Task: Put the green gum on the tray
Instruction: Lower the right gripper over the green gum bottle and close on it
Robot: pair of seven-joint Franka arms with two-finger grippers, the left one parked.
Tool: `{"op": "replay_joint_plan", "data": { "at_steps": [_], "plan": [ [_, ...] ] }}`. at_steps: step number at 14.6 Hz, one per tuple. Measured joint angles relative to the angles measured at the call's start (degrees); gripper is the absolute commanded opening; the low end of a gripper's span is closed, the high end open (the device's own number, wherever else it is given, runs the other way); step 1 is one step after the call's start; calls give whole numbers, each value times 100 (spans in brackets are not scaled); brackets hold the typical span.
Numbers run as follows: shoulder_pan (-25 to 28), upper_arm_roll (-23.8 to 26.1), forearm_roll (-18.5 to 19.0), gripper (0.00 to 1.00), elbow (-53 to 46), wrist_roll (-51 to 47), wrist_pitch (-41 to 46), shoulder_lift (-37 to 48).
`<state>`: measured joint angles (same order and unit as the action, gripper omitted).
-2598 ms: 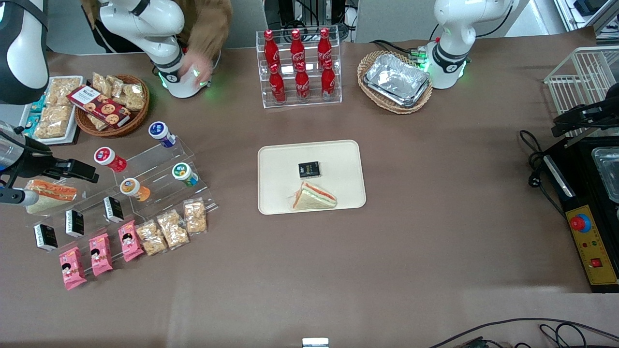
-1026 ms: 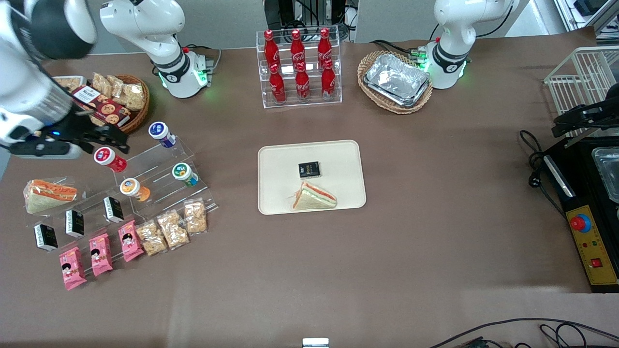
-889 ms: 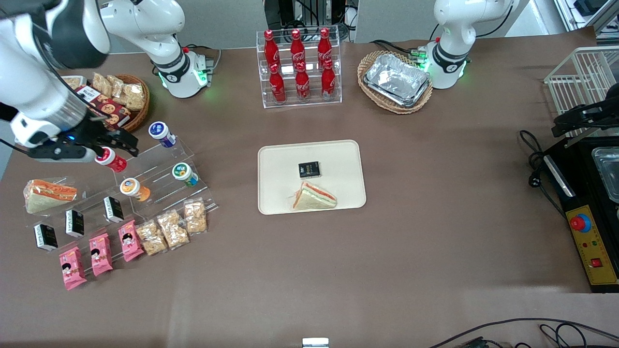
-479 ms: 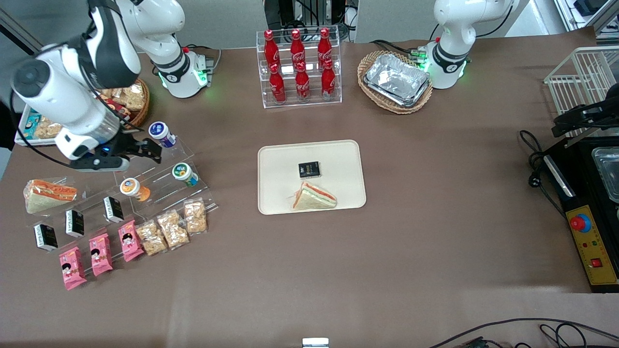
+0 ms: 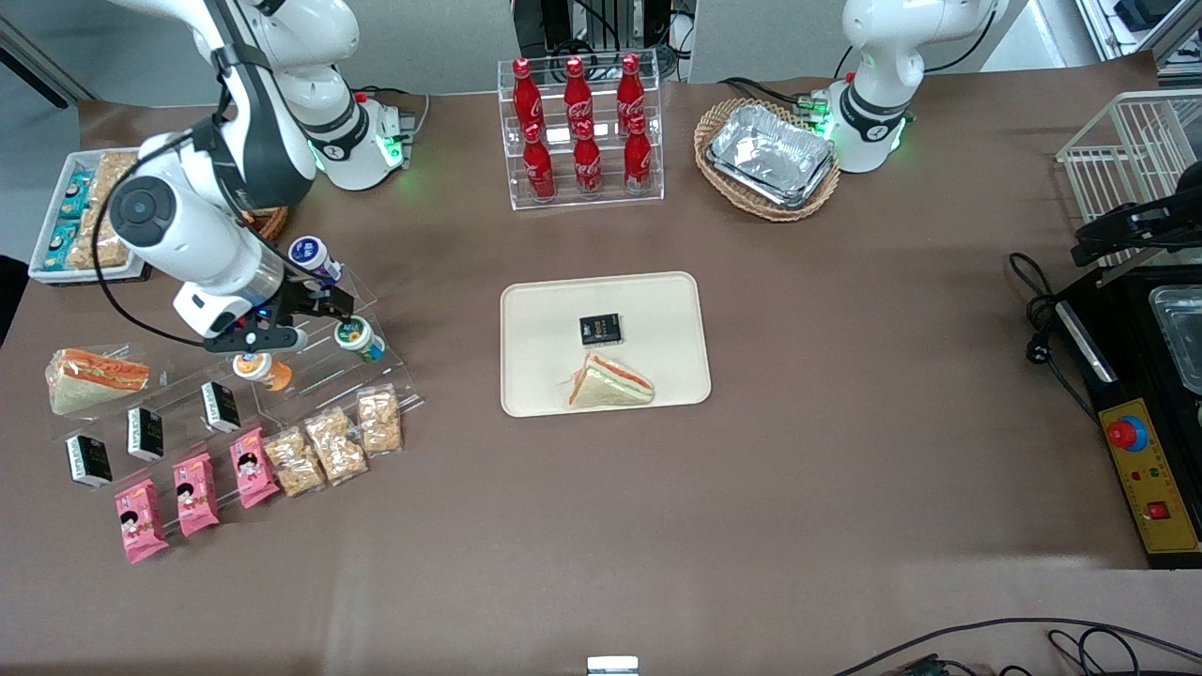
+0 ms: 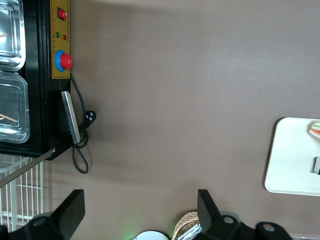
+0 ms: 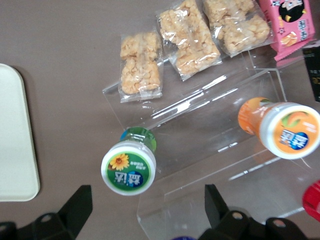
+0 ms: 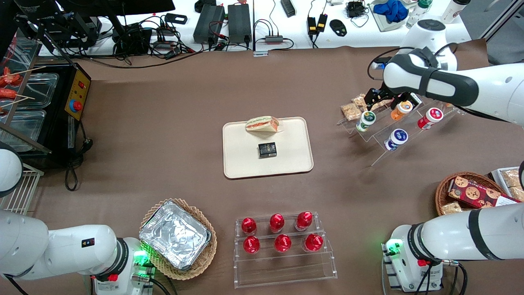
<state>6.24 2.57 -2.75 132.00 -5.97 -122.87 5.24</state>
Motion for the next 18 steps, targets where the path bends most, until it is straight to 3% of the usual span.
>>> {"op": "replay_joint_plan", "data": {
  "at_steps": [8,11,15,18],
  "plan": [
    [186,0,0,97,559,-8,-968,-353],
    [254,0,0,79,563,-78,-1052,-409],
    [280,0,-1,42,563,-101,-1150,-411],
    [280,-1,-1,36,556,-104,-1182,-409]
  ]
}}
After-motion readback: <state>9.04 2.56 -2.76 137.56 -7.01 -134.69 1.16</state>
